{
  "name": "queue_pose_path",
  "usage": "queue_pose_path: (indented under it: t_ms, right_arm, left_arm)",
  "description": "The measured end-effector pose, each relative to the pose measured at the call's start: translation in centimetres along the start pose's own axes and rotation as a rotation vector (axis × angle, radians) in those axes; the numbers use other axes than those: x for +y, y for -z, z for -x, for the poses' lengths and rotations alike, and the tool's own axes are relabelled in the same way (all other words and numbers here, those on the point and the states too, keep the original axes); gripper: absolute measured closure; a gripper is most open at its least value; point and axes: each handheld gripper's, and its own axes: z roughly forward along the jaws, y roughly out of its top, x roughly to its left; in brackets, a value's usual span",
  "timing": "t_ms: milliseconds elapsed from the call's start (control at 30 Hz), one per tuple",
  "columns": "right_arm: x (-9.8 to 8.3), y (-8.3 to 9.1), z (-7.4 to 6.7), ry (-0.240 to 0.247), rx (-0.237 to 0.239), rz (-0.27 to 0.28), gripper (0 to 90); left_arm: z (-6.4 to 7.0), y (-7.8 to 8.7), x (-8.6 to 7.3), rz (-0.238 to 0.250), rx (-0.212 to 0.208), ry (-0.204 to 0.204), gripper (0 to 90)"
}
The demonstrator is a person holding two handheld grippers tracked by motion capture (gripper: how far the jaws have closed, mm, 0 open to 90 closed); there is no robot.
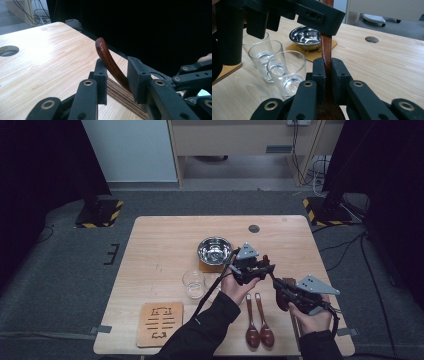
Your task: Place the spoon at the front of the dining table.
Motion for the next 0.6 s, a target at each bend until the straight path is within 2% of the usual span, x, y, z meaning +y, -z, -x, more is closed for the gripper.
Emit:
queue_pose_path:
  t_ms: [600]
  right_arm:
    - [-0.11,-0.18,-0.03,0.003,0.001,-0.022,82.2]
  left_arm:
    - [0.25,0.03,0.0,0.002,-0.032,-0.006,76.3]
